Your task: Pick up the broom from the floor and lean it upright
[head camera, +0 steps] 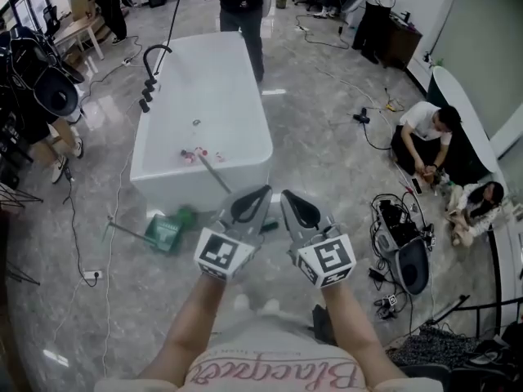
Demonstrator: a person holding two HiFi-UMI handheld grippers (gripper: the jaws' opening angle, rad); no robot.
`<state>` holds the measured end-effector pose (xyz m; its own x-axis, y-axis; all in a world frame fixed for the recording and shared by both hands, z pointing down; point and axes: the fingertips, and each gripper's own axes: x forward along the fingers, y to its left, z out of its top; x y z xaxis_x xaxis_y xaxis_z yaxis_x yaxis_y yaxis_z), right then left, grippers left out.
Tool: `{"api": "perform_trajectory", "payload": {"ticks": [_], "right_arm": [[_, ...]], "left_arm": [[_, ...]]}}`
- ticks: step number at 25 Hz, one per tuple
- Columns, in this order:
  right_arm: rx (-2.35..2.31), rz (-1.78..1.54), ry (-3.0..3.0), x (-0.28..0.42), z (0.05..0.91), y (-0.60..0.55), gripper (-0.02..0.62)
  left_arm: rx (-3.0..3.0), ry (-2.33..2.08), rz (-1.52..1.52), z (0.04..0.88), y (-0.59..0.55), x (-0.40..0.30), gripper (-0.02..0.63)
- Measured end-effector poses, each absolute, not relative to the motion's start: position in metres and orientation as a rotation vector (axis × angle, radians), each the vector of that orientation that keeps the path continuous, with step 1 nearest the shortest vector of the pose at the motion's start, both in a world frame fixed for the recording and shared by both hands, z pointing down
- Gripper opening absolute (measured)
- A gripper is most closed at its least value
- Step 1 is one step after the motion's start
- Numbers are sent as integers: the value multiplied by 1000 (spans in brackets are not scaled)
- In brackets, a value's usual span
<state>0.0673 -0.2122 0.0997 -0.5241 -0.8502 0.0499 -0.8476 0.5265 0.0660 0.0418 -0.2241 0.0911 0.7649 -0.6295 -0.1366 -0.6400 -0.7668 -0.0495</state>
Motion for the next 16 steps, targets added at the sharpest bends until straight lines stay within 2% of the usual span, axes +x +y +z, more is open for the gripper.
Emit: {"api": "perform_trajectory", "payload": {"ticks": [16], "right_arm": [[1539,-102,-2671,68,89,-205,0]], "left_arm": [[-2855,994,204,78,-208,50,0]]}}
